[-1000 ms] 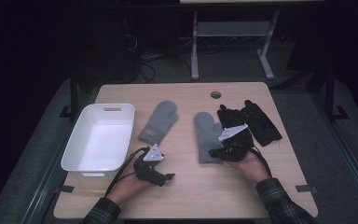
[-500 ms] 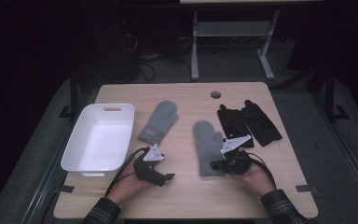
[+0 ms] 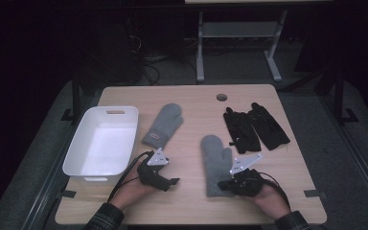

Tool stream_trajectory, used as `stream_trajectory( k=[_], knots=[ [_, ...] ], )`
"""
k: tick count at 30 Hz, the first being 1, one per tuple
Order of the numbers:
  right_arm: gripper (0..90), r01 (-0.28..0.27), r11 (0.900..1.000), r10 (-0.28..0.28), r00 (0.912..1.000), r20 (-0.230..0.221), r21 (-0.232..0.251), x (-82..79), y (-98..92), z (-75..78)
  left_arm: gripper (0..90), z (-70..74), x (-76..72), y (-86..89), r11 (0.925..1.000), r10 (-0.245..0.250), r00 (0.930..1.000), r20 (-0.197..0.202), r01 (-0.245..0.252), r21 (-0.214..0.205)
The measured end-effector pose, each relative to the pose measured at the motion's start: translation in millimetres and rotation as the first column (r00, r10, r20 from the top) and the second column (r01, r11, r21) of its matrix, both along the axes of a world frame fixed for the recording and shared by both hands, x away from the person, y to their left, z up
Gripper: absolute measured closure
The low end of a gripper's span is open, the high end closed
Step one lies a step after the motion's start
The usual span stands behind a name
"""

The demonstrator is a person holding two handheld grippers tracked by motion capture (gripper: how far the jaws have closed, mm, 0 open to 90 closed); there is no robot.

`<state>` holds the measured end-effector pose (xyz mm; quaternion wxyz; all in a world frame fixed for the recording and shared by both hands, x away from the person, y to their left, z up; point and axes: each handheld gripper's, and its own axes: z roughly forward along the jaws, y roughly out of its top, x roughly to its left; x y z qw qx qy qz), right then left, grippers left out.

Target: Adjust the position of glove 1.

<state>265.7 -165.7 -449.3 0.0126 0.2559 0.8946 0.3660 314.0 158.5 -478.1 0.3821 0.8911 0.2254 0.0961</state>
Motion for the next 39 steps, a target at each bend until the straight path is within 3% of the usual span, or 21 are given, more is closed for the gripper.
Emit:
stream_trajectory(
  k=[4,6,12,16,20,39],
  knots=[
    [90.0,0.001,0.9997,-0.002,0.9993,0.037,0.025,-0.8,-4.6,9.3,12.3,0.0,-0.1,0.0,1.0000,0.001,1.0000,-0.001,-0.001,-0.001],
    [90.0,0.028,0.9990,-0.029,0.9989,0.038,0.036,0.4,-11.6,12.7,12.3,0.0,-0.1,0.0,1.0000,0.001,1.0000,-0.002,-0.001,-0.001],
    [90.0,0.083,0.9965,-0.083,0.9959,0.038,-0.013,3.3,-34.5,6.9,12.3,0.0,-0.1,0.0,1.0000,0.001,1.0000,0.000,-0.001,0.000],
    [90.0,0.091,0.9954,-0.090,0.9957,0.020,-0.030,3.0,-39.3,0.7,12.3,-0.2,-0.5,-0.4,1.0000,0.005,1.0000,-0.005,-0.005,-0.007],
    [90.0,0.061,0.9970,-0.061,0.9981,0.002,-0.046,1.5,-33.3,-2.6,12.3,-0.2,-0.5,-0.3,1.0000,0.004,1.0000,-0.004,-0.004,-0.007],
    [90.0,-0.066,0.9977,0.065,0.9977,-0.019,-0.019,0.6,6.2,-5.0,12.3,0.2,0.1,0.2,1.0000,-0.003,1.0000,-0.001,0.003,0.003]
  ],
)
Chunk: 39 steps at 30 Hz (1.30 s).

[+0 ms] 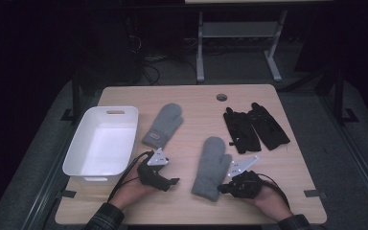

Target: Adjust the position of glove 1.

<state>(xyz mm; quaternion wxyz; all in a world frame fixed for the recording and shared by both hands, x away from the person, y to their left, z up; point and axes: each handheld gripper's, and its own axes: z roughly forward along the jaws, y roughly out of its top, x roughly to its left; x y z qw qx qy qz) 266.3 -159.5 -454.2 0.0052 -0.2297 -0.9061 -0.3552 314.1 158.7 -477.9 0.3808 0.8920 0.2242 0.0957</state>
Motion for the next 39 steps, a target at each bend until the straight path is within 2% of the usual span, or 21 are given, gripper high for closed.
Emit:
stream_trajectory(
  k=[4,8,10,12,13,14,17,18,19,20,22,23,24,25,27,29,31,32,37,39],
  knots=[
    [90.0,-0.036,0.9993,0.036,0.9993,-0.005,0.006,2.9,15.6,-0.4,12.3,0.0,-0.2,-0.1,1.0000,0.002,1.0000,-0.002,-0.002,0.000],
    [90.0,-0.079,0.9969,0.079,0.9968,0.012,0.002,4.9,30.8,-0.7,12.3,0.0,-0.3,-0.1,1.0000,0.003,1.0000,-0.003,-0.003,-0.001],
    [90.0,-0.080,0.9968,0.079,0.9967,0.019,0.011,4.7,29.8,2.0,12.3,0.0,-0.3,-0.1,1.0000,0.003,1.0000,-0.003,-0.003,-0.001],
    [89.9,-0.046,0.9984,0.045,0.9987,0.024,0.035,4.2,19.9,5.7,12.3,-0.1,-0.5,-0.2,1.0000,0.005,1.0000,-0.006,-0.005,-0.003],
    [89.9,-0.046,0.9984,0.045,0.9987,0.024,0.035,4.2,19.9,5.7,12.3,-0.1,-0.6,-0.2,1.0000,0.005,1.0000,-0.006,-0.005,-0.003],
    [85.3,0.019,0.9991,-0.020,0.9989,0.041,0.039,4.9,5.9,7.1,12.3,0.0,-0.2,-0.1,1.0000,0.002,1.0000,-0.002,-0.002,-0.001],
    [72.7,0.097,0.9948,-0.099,0.9926,0.070,0.033,6.5,-16.1,6.3,12.3,-0.2,-0.5,-0.4,1.0000,0.005,1.0000,-0.005,-0.005,-0.008],
    [72.7,0.097,0.9948,-0.099,0.9926,0.070,0.033,6.5,-16.1,6.3,12.3,-0.1,-0.4,-0.2,1.0000,0.003,1.0000,-0.004,-0.003,-0.004],
    [63.2,0.153,0.9879,-0.154,0.9835,0.094,0.027,8.0,-33.6,5.1,12.3,0.0,-0.5,-0.1,1.0000,0.003,1.0000,-0.006,-0.003,-0.001],
    [57.9,0.183,0.9828,-0.184,0.9777,0.101,0.027,8.9,-41.3,4.3,12.3,0.0,-0.5,0.0,1.0000,0.003,1.0000,-0.007,-0.003,0.001],
    [48.1,0.215,0.9762,-0.217,0.9718,0.093,0.024,12.5,-54.4,0.8,12.3,0.1,-0.4,0.1,1.0000,0.002,1.0000,-0.006,-0.002,0.003],
    [48.1,0.215,0.9762,-0.217,0.9718,0.093,0.024,12.5,-54.4,0.8,12.3,0.1,-0.4,0.1,1.0000,0.002,1.0000,-0.006,-0.002,0.003],
    [38.4,0.264,0.9646,-0.262,0.9596,0.103,-0.001,16.1,-66.0,-4.1,12.3,0.2,-0.4,0.1,1.0000,0.001,1.0000,-0.006,-0.001,0.003],
    [36.5,0.278,0.9603,-0.275,0.9557,0.105,-0.018,18.1,-71.1,-6.5,12.3,0.2,-0.3,0.1,1.0000,0.001,1.0000,-0.006,-0.001,0.003],
    [28.1,0.314,0.9491,-0.309,0.9436,0.120,-0.026,20.5,-79.2,-10.9,12.2,0.2,-0.3,0.1,1.0000,0.001,1.0000,-0.006,-0.001,0.004],
    [23.5,0.342,0.9392,-0.335,0.9334,0.128,-0.032,23.4,-85.7,-14.5,12.2,0.2,-0.3,0.2,1.0000,0.001,1.0000,-0.007,-0.001,0.004],
    [21.4,0.349,0.9366,-0.342,0.9301,0.133,-0.029,24.6,-87.8,-15.9,12.3,0.2,-0.4,0.0,1.0000,0.003,1.0000,-0.007,-0.003,0.003],
    [20.1,0.363,0.9315,-0.356,0.9249,0.133,-0.029,26.5,-89.7,-18.8,12.5,0.2,0.0,-0.1,1.0000,0.006,1.0000,-0.004,-0.006,0.004],
    [14.1,0.370,0.9289,-0.364,0.9187,0.153,-0.011,26.8,-90.0,-23.4,13.1,0.5,0.4,-0.2,1.0000,0.006,1.0000,-0.003,-0.006,0.006],
    [12.4,0.373,0.9279,-0.369,0.9155,0.159,0.010,26.1,-91.3,-25.8,15.0,0.7,0.0,-0.7,0.9997,0.024,0.9997,0.000,-0.024,-0.005]
  ],
)
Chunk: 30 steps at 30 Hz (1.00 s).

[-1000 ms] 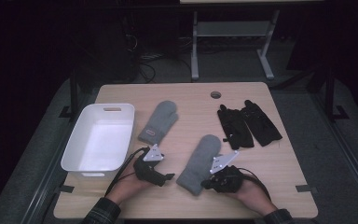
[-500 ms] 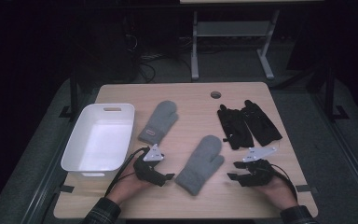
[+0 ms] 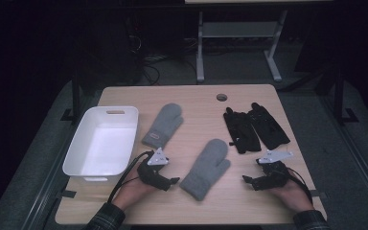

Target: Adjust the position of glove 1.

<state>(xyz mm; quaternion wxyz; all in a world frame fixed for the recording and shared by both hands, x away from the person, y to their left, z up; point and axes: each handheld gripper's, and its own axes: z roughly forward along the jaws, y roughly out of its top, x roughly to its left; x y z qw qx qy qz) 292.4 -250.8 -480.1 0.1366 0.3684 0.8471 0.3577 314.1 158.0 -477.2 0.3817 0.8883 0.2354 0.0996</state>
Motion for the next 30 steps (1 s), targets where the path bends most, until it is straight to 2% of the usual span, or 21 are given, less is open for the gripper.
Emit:
stream_trajectory(
  k=[1,2,3,4,5,6,7,10,11,13,14,15,17,19,20,25,26,27,28,30],
  knots=[
    [12.4,0.000,1.0000,0.000,1.0000,0.000,0.000,0.0,0.0,0.0,19.2,0.0,0.0,0.0,1.0000,0.000,1.0000,0.000,0.000,0.000],
    [10.9,0.001,1.0000,-0.001,0.9999,0.012,0.009,-0.1,-0.5,-1.6,19.2,1.1,-0.4,0.4,1.0000,0.002,1.0000,0.002,-0.002,-0.005],
    [10.7,0.001,0.9999,-0.001,0.9999,0.013,0.013,-0.1,-0.2,-2.1,32.8,2.7,-0.3,1.0,1.0000,-0.002,1.0000,0.003,0.002,0.005],
    [10.7,0.001,0.9999,-0.001,0.9999,0.013,0.014,-0.1,-0.2,-2.2,36.2,4.9,-1.0,0.3,0.9997,0.008,0.9996,0.026,-0.008,0.021],
    [10.8,0.001,0.9999,-0.002,0.9999,0.013,0.014,-0.1,-0.2,-2.2,38.6,4.9,-1.0,0.3,0.9997,0.008,0.9996,0.026,-0.008,0.021],
    [10.8,0.001,0.9999,-0.002,0.9999,0.013,0.014,-0.1,-0.2,-2.2,38.6,7.3,-1.1,-0.9,0.9991,0.013,0.9986,0.051,-0.015,0.040],
    [10.8,0.002,0.9999,-0.002,0.9999,0.014,0.015,-0.3,-0.2,-2.2,50.7,10.2,-1.2,-1.8,0.9990,0.020,0.9977,0.065,-0.023,0.038],
    [10.9,0.002,0.9999,-0.002,0.9999,0.014,0.015,-0.3,-0.3,-2.2,57.7,19.8,2.5,-5.9,0.9953,0.085,0.9935,0.076,-0.088,0.039],
    [10.8,0.004,0.9999,-0.005,0.9999,0.013,0.014,-0.6,-0.3,-2.1,69.9,24.6,6.2,-8.8,0.9918,0.118,0.9907,0.067,-0.121,0.042],
    [10.8,0.006,0.9999,-0.006,0.9999,0.009,0.015,-0.8,-0.1,-2.1,79.9,26.8,8.5,-10.3,0.9892,0.136,0.9890,0.059,-0.139,0.047],
    [10.8,0.006,0.9999,-0.006,0.9999,0.009,0.015,-0.8,-0.1,-2.1,86.3,31.0,14.2,-13.3,0.9839,0.166,0.9843,0.059,-0.170,0.056],
    [10.9,0.006,0.9999,-0.007,0.9999,0.009,0.015,-0.9,-0.1,-2.1,88.5,31.0,14.2,-13.3,0.9839,0.166,0.9843,0.059,-0.170,0.056],
    [10.9,0.006,0.9999,-0.006,0.9999,0.009,0.016,-0.8,-0.1,-2.1,89.2,37.0,20.8,-16.9,0.9762,0.208,0.9770,0.049,-0.210,0.053],
    [10.9,0.006,0.9999,-0.006,0.9999,0.010,0.015,-0.8,-0.2,-2.1,89.2,42.5,27.0,-18.4,0.9716,0.230,0.9722,0.045,-0.232,0.047],
    [10.9,0.006,0.9999,-0.006,0.9999,0.010,0.016,-0.7,-0.2,-2.2,89.2,47.2,34.2,-20.1,0.9639,0.264,0.9638,0.037,-0.265,0.024],
    [10.9,0.006,0.9999,-0.006,0.9999,0.011,0.016,-0.7,-0.2,-2.2,89.2,54.7,54.6,-23.8,0.9488,0.315,0.9482,0.043,-0.316,0.015],
    [10.9,0.006,0.9999,-0.006,0.9999,0.010,0.015,-0.7,-0.2,-2.1,89.2,55.8,58.9,-24.3,0.9458,0.323,0.9447,0.055,-0.324,0.015],
    [10.9,0.006,0.9999,-0.006,0.9999,0.011,0.015,-0.7,-0.2,-2.1,89.2,55.8,58.9,-24.3,0.9458,0.323,0.9447,0.055,-0.324,0.015],
    [10.9,0.006,0.9999,-0.006,0.9999,0.011,0.015,-0.7,-0.2,-2.1,89.2,57.0,63.5,-24.4,0.9429,0.331,0.9415,0.062,-0.333,0.014],
    [10.9,0.006,0.9999,-0.006,0.9999,0.010,0.016,-0.8,-0.2,-2.1,89.2,60.0,79.0,-24.2,0.9311,0.364,0.9298,0.057,-0.365,0.011]
  ],
)
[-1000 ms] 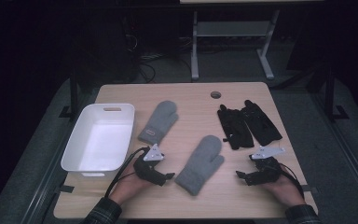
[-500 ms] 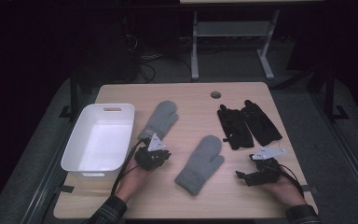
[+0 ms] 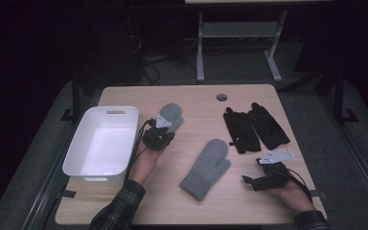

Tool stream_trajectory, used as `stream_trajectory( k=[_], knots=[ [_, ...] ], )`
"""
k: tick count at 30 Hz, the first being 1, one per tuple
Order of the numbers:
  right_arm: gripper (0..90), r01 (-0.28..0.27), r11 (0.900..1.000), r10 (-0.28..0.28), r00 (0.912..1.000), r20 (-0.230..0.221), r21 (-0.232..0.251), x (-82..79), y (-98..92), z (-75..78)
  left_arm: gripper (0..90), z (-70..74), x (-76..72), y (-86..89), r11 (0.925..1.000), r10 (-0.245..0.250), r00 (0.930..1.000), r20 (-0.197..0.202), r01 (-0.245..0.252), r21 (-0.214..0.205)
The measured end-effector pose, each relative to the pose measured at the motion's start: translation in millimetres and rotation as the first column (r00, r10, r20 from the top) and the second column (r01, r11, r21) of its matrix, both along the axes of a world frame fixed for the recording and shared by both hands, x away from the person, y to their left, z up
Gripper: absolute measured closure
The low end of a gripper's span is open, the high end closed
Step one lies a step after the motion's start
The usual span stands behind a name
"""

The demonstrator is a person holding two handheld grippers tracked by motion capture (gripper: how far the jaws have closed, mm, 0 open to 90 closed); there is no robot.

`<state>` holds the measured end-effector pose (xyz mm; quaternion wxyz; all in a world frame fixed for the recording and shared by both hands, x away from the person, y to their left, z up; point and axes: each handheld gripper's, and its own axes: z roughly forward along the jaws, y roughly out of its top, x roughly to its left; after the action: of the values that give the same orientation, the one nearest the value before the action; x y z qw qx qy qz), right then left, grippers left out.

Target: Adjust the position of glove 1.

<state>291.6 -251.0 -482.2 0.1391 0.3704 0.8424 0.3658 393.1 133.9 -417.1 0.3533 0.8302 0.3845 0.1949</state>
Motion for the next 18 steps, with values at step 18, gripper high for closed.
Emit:
stream_trajectory(
  k=[18],
  knots=[
    [10.9,0.000,1.0000,0.000,1.0000,0.001,0.000,0.0,0.0,0.0,89.2,-14.6,62.5,-4.2,0.9928,0.113,0.9909,-0.073,-0.109,0.048]
  ],
)
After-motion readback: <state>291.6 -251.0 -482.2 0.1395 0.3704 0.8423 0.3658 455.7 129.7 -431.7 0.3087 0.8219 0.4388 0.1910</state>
